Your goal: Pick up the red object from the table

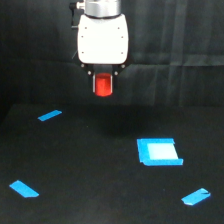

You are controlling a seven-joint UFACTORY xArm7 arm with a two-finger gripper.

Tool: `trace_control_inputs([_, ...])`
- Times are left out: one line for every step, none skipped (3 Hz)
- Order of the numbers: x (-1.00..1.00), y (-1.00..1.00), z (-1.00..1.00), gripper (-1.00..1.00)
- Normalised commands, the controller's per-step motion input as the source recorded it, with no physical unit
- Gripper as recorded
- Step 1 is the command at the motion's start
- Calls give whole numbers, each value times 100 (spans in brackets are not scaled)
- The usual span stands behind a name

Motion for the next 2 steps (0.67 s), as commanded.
trace_control_inputs([11,2,8,-94])
trace_control_inputs([-3,4,9,-100])
